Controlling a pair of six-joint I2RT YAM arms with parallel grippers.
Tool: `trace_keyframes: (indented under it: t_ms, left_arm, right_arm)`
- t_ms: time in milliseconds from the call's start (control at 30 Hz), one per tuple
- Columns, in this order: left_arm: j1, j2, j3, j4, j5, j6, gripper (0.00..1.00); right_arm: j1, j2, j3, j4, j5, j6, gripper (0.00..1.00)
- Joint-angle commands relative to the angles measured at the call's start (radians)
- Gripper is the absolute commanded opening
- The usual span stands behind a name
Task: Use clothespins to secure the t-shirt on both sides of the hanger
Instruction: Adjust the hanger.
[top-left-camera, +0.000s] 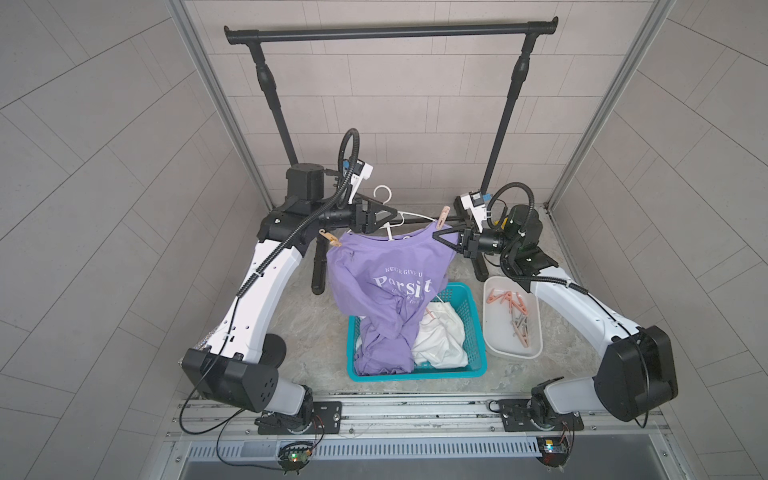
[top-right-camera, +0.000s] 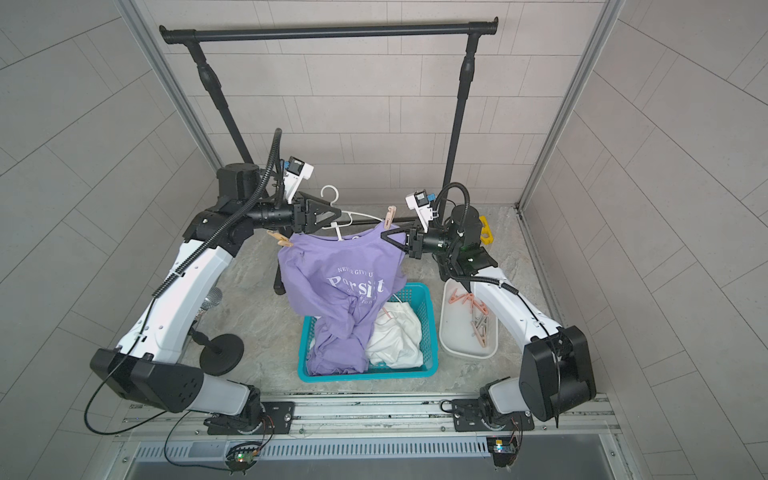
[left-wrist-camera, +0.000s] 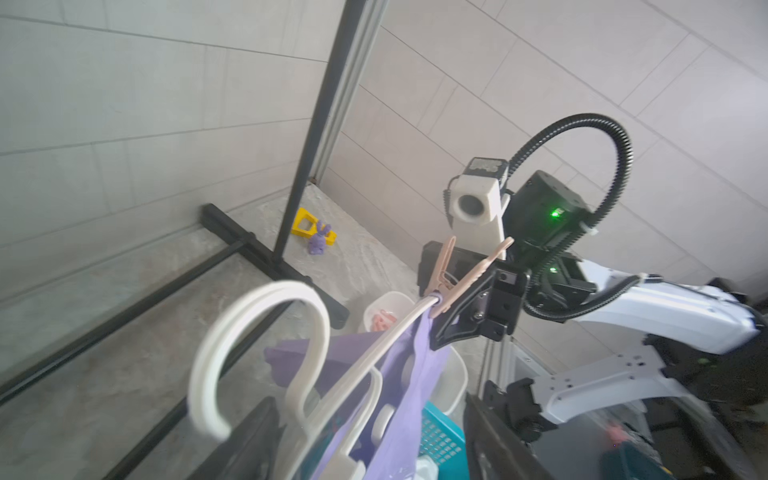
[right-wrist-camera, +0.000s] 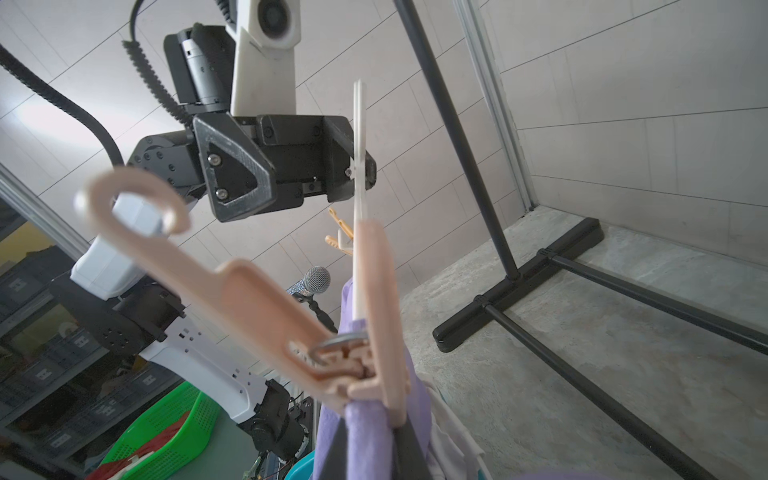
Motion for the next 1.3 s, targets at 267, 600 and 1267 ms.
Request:
trace_keyframes:
  t_ms: [267, 600, 1267]
  left_arm:
    - [-0.002, -0.123, -0.005, -0.007, -0.406, 0.014, 0.82]
    - [-0.001, -0.212, -0.077, -0.013, -0.382, -0.032, 0.81]
    - [-0.001, -0.366, -0.409, 0.072, -0.393, -0.081, 0.81]
  right_arm:
    - [-0.013, -0.115, 0.057, -0.31, 0.207, -0.239, 0.0]
    - [-0.014, -0.19, 0.129, -0.444, 0.389, -0.313, 0.0]
    - [-0.013, -0.156, 0.523, -0.625, 0.659, -0.434, 0.0]
